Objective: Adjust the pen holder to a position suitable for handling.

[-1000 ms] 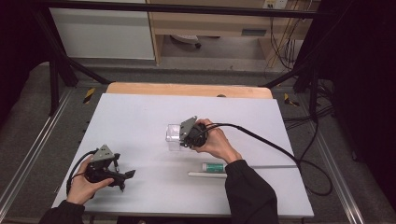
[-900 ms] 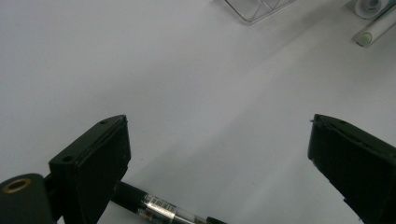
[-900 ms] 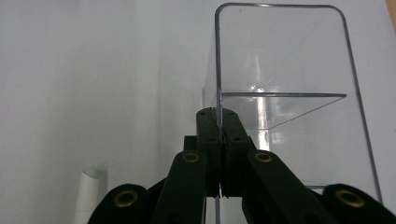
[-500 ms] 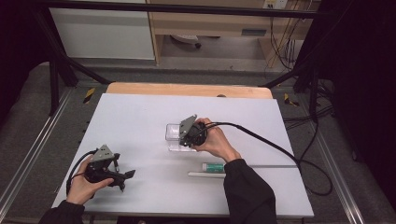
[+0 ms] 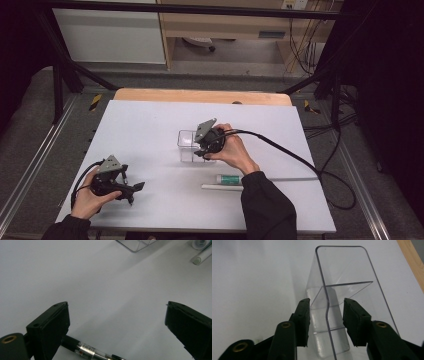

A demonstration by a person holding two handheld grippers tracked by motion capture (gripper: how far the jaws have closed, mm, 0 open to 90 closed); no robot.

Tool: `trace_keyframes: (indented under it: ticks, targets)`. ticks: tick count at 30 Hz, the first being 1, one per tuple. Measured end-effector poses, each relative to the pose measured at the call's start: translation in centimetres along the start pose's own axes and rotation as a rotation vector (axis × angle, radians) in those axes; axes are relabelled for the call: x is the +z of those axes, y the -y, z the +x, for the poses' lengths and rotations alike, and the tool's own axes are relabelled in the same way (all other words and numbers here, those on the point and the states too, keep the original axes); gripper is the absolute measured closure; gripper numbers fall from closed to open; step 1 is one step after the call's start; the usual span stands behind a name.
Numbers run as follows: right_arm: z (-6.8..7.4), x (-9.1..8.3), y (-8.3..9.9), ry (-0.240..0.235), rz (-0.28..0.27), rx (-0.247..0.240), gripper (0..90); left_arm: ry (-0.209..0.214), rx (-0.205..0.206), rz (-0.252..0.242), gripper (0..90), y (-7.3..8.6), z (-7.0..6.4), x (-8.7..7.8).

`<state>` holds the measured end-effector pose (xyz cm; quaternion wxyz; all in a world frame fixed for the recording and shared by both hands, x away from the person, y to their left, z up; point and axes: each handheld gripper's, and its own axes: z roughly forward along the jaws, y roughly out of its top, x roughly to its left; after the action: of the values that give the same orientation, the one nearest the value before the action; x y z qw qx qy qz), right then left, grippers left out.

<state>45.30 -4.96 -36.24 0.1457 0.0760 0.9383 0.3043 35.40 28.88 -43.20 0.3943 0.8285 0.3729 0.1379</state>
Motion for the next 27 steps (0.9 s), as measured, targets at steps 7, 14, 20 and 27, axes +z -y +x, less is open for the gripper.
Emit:
trace_keyframes:
  ticks: [7,14,20,27]
  targets:
    - [-0.1,-2.2,0.7,0.022,-0.072,0.141,38.1,-0.001,-0.002,-0.001,5.6,0.0,0.0,0.0]
    - [0.2,-3.9,1.8,0.039,-0.086,0.232,27.6,0.000,-0.001,-0.001,5.6,-0.1,-0.1,0.0]
    - [0.7,-4.8,3.8,0.035,-0.171,0.358,20.4,-0.002,-0.005,0.001,5.6,-0.1,0.0,-0.1]
    - [1.1,-5.7,6.5,0.064,-0.155,0.420,12.6,-0.005,-0.013,0.002,5.5,-0.1,0.0,-0.2]
